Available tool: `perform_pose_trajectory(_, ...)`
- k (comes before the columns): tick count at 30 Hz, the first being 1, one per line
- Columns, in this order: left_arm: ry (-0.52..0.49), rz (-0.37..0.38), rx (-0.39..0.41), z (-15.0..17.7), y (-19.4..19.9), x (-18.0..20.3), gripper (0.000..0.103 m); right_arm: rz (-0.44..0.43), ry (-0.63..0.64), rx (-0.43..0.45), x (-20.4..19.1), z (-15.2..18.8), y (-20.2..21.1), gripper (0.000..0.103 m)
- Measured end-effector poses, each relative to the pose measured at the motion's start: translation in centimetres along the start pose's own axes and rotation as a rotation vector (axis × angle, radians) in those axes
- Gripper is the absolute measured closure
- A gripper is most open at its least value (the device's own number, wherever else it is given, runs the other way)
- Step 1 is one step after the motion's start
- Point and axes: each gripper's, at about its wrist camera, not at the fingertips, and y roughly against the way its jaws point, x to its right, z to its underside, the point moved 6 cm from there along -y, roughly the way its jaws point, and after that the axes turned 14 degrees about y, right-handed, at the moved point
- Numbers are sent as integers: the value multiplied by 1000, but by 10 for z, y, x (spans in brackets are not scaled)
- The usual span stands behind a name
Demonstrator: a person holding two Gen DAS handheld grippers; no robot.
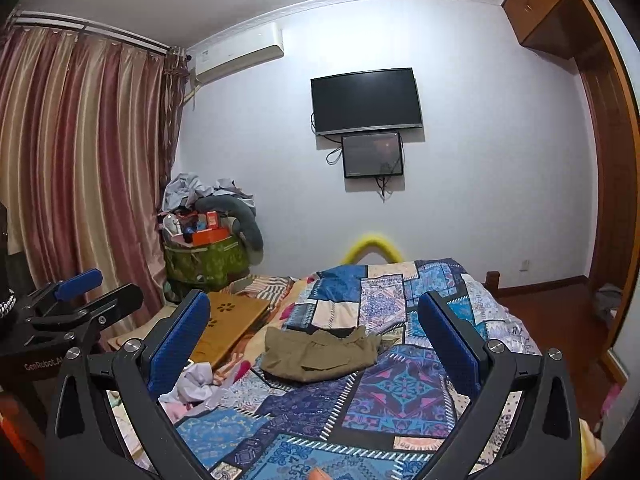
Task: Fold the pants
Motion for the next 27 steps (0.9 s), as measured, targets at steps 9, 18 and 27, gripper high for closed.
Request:
perform_pose_trajectory(9, 5, 20, -14, 3, -3, -1, 0, -1, -6, -18, 0, 3, 0, 0)
perform_pose_trajectory(18, 2, 20, -17, 4, -5, -1, 0, -4, -8, -24, -1, 4, 1, 0)
perform_pose_trajectory(27, 9, 34, -23, 5, -5, -4, 0, 0, -6, -25, -2, 4, -2, 0)
